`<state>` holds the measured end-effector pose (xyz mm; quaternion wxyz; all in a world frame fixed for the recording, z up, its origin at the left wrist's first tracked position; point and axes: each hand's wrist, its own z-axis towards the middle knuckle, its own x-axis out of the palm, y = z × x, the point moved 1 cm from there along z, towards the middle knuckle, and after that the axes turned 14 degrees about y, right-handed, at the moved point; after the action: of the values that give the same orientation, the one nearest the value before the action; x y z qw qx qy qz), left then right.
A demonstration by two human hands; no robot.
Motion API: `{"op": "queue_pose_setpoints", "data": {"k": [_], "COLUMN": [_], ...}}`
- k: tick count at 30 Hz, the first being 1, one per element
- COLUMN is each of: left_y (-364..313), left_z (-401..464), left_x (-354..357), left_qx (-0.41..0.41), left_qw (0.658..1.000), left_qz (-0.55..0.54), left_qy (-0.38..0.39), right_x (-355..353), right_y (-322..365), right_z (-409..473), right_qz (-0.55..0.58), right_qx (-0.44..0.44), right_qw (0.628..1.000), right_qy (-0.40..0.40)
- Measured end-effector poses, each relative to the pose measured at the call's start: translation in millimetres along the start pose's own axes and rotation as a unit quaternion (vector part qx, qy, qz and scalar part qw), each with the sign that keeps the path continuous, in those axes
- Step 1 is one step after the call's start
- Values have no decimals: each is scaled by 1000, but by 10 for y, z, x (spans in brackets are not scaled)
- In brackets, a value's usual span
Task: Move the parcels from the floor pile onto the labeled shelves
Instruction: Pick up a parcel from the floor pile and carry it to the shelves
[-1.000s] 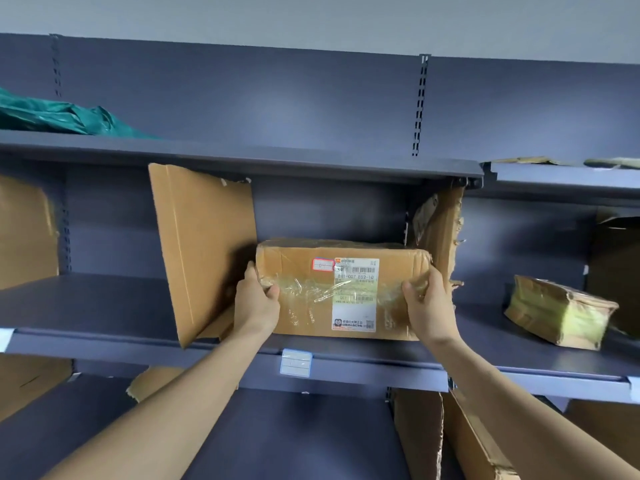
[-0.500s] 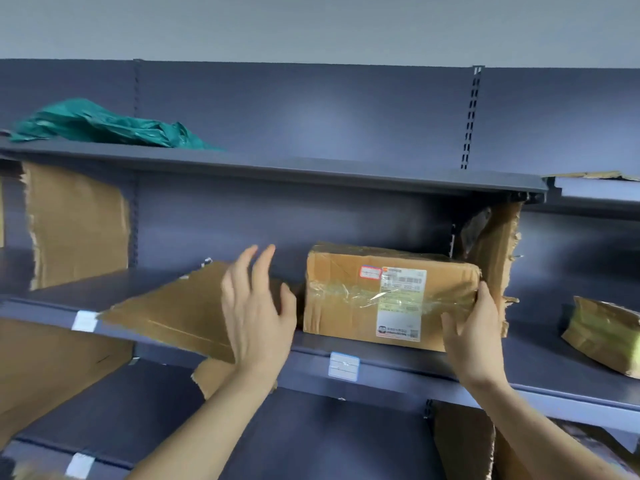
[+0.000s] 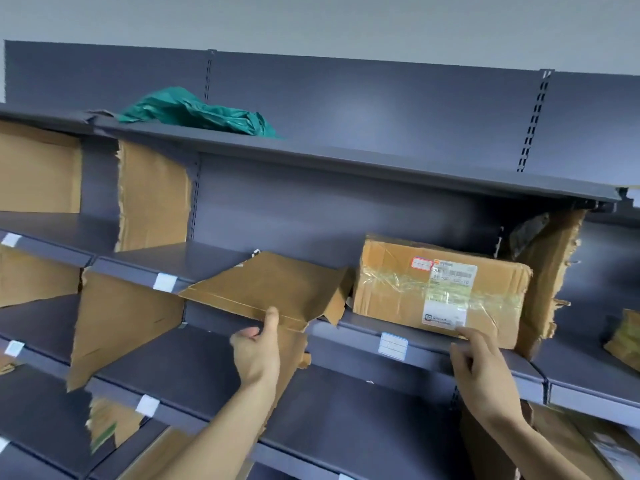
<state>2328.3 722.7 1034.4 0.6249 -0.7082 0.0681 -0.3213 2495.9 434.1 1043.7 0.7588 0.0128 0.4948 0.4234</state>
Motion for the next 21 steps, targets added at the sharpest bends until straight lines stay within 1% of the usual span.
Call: {"op": "queue_pose_setpoints", "data": {"k": [1, 3, 7, 10, 13, 15, 16, 19, 21], "left_y": [-44, -121, -276, -438, -613, -659, -661, -611, -585], "left_z": [16, 45, 78, 87, 41, 38, 25, -56, -104], "left_x": [21, 64, 126, 148, 191, 231, 260, 353, 407], "left_qx": [-29, -17, 54, 139, 220, 265, 277, 284, 304], "left_qw": [999, 998, 994, 982, 955, 926, 913, 888, 862], "left_qz": [-1, 32, 79, 120, 193, 264, 295, 346, 389], "left_qy": [37, 56, 47, 33, 41, 45, 49, 99, 113], "right_x": [-14, -47, -146, -200, -229, -243, -247, -246, -238], "right_y": [39, 130, 317, 381, 393, 391, 385, 385, 376], "right_z": [-23, -86, -253, -421, -609, -707, -755, -889, -962], "right_qz": [-1, 7, 36, 40, 40, 40, 39, 33, 38], "right_qx": [4, 13, 36, 31, 13, 3, 2, 3, 4], "right_qw": [1000, 999, 997, 996, 996, 996, 995, 995, 995], "right_qy": [16, 43, 66, 76, 84, 85, 86, 90, 92]}}
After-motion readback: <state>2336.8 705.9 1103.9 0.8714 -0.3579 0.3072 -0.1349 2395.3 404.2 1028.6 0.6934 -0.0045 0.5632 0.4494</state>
